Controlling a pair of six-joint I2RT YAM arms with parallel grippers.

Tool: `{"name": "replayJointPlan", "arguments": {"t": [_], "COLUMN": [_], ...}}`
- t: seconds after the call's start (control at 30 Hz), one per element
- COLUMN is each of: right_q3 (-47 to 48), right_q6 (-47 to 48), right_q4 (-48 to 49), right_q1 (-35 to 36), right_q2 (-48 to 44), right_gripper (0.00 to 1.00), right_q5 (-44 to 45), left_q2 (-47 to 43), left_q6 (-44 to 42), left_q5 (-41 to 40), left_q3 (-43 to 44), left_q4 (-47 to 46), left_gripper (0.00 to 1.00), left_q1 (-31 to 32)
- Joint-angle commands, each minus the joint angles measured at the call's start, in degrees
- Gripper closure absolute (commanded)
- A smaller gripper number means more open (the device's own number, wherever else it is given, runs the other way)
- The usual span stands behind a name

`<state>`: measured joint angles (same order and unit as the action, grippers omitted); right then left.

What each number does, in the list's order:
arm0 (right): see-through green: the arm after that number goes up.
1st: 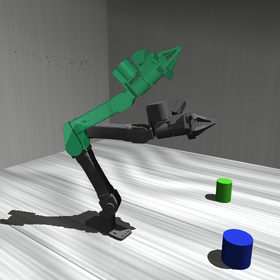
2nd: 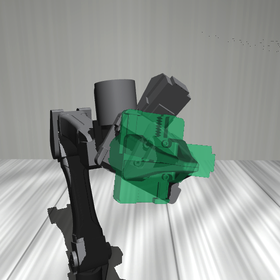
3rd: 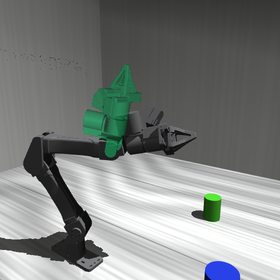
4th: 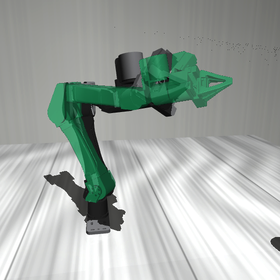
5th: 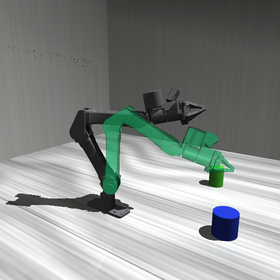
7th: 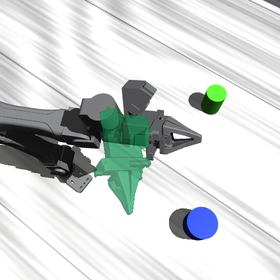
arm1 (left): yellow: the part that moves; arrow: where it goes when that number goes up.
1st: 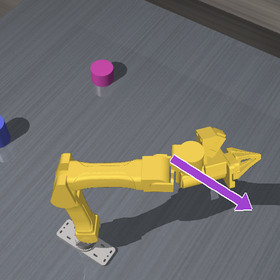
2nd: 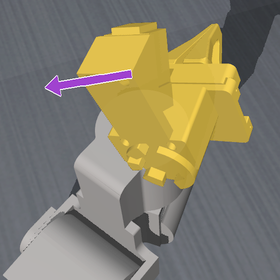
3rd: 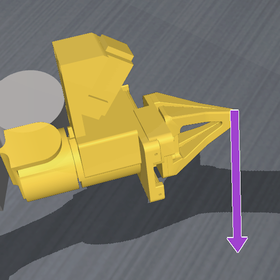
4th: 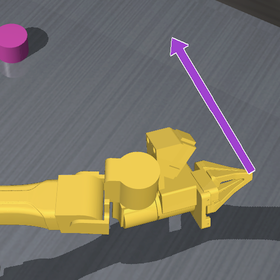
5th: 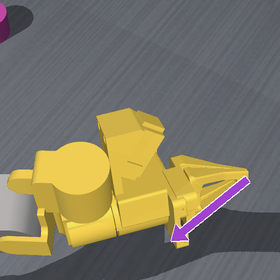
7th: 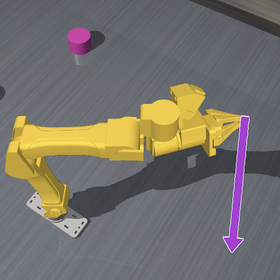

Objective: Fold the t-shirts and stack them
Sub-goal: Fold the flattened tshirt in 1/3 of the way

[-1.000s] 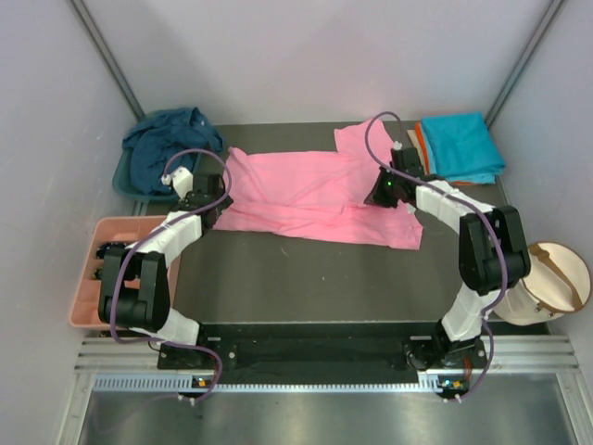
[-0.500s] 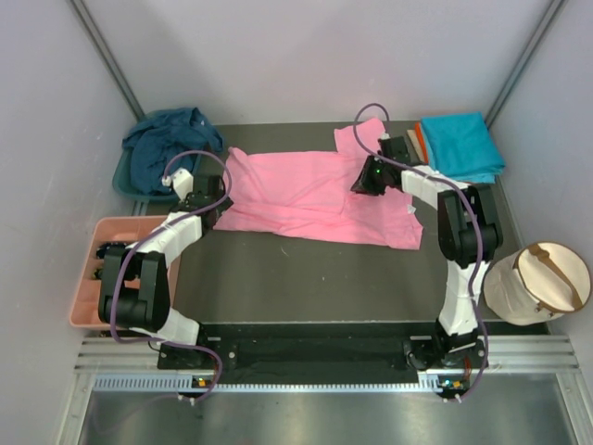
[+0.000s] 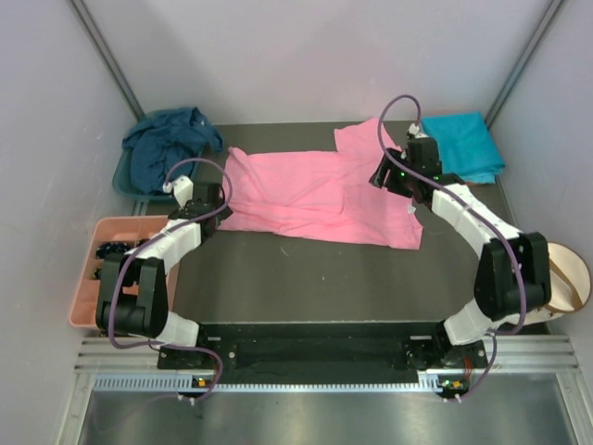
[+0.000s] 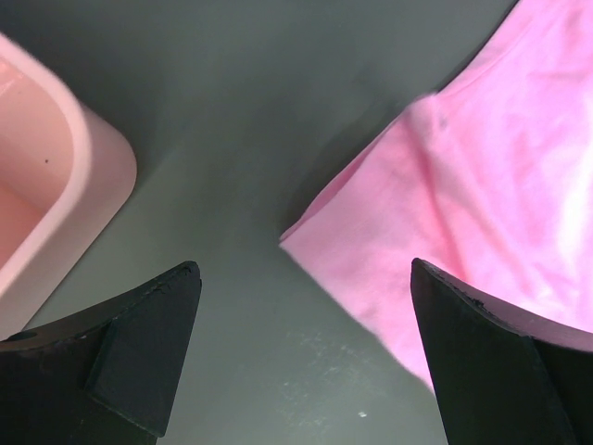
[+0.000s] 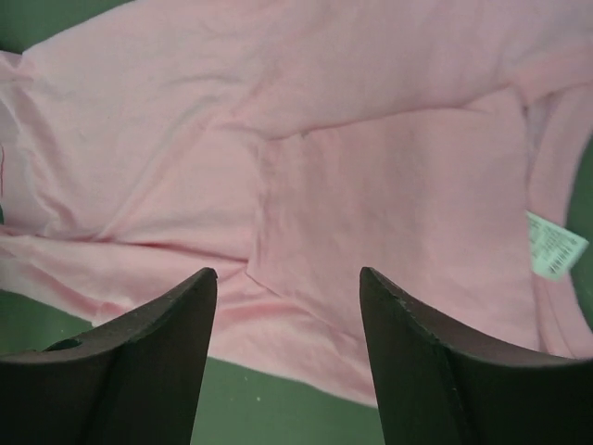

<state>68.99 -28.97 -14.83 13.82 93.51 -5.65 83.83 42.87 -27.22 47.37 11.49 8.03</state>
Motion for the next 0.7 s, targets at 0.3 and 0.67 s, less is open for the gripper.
{"name": "replayJointPlan", "arguments": {"t": [0.3,0.67], "right_q3": [-21.34,-26.89], "right_q6": [-2.67,-2.93], "right_q4": [-8.11,-8.81], "right_q1": [-2.22,-6.35], "right_q2": [-18.28,-21.18], "right_gripper": [0.31,0.32], "right_q5": [11.62,14.17], "left_q2": [0.19,0.98], "left_q6": [-2.09,-2.09], "left_q5": [2.17,2.61], "left_q3": [-1.85,-2.11], "left_q4": [-2.08,-2.26], "left_gripper": [0.01,0.01], "left_q1": [0.23,0.23]}}
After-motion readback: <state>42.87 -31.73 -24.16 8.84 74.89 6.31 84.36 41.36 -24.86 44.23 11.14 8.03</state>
